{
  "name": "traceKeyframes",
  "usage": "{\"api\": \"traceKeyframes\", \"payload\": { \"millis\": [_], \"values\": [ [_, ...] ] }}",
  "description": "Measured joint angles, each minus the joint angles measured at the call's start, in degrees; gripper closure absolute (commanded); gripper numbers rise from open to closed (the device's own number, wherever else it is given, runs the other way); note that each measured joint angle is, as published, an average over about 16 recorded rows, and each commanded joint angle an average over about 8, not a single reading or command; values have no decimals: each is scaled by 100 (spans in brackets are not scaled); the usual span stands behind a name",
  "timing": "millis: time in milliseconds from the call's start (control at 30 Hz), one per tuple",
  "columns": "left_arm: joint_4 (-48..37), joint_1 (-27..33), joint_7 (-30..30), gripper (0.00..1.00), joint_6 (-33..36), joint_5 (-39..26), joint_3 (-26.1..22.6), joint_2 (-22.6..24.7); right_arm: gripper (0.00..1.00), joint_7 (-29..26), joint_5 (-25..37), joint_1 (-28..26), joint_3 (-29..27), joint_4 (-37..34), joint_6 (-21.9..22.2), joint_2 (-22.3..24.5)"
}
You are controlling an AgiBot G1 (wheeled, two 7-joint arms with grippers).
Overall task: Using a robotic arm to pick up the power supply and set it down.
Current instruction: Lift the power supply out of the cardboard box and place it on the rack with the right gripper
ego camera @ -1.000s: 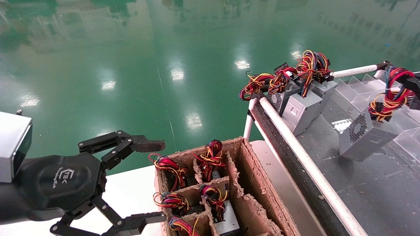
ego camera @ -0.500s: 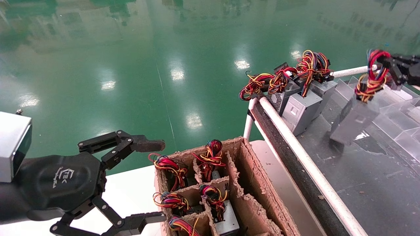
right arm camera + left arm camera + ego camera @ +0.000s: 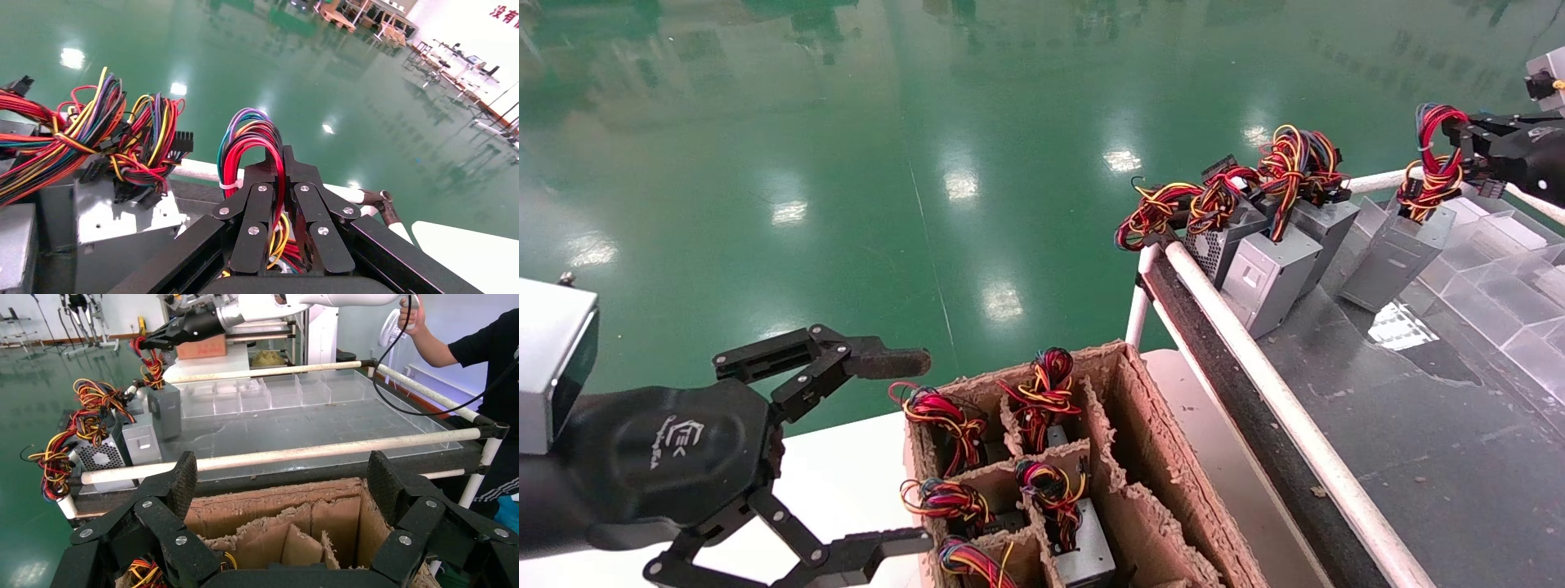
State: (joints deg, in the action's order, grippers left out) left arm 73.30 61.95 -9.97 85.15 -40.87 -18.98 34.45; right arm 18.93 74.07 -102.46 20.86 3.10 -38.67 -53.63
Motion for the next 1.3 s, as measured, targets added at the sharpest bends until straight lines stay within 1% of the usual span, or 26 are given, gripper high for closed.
{"api": "traceKeyframes", "payload": {
  "millis": [300, 767, 1033, 1300],
  "values": [
    [0, 1, 1, 0, -1, 2, -2, -1, 100, 103, 128, -143, 86, -193, 355, -322],
    [0, 1, 3, 0, -2, 4, -6, -2, 100, 162, 221, -215, 150, -276, 731, -735],
    [0, 2, 4, 0, -3, 5, -8, -3, 100, 163, 211, -253, 143, -290, 804, -796],
    [0, 2, 5, 0, -4, 7, -10, -4, 100, 128, 185, -270, 125, -318, 714, -683]
  ]
}}
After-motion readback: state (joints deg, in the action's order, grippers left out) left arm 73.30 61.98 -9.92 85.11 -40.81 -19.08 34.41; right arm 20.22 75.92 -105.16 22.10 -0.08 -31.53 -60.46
